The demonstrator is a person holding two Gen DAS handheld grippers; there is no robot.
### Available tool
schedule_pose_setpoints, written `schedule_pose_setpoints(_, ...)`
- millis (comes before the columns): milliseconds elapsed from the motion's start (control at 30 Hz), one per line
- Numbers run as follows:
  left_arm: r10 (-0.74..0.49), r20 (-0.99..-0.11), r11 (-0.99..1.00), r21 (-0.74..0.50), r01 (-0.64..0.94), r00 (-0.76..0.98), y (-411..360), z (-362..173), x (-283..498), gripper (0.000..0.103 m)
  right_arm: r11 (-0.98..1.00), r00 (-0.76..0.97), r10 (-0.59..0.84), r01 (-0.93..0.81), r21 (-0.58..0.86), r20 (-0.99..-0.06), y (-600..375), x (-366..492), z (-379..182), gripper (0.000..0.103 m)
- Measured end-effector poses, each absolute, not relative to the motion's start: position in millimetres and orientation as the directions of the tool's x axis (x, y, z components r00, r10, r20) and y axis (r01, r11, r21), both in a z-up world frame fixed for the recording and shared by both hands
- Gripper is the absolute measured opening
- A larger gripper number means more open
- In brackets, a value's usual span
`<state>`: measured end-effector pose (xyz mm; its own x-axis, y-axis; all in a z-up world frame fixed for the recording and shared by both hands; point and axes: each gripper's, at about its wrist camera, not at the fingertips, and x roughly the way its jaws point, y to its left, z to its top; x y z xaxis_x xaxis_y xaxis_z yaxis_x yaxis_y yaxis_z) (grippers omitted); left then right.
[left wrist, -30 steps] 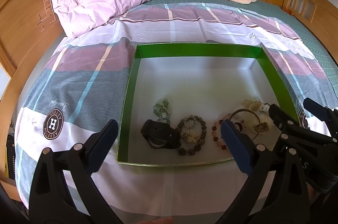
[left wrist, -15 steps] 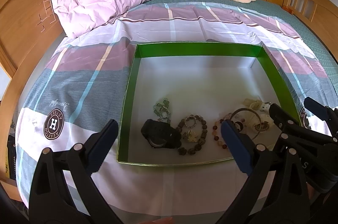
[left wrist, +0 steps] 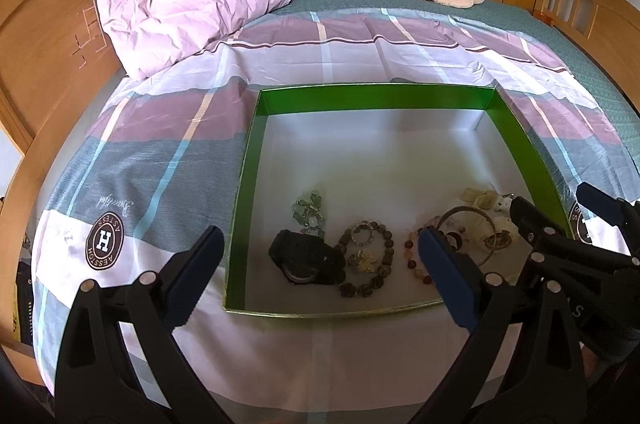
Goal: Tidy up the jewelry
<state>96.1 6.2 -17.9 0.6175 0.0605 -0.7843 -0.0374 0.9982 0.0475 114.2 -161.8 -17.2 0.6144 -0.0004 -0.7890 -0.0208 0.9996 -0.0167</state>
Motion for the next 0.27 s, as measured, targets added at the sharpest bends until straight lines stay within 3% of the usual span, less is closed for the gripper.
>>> schedule_pose_setpoints(267, 0.047, -0.798, 0.999, 0.032, -0.036, 0.600, 8.5, -20.0, 98.3, 0.101, 1.000, 0.613, -0.001, -0.022, -0.018, -0.790, -165.1, 114.8, -17.6, 0.084)
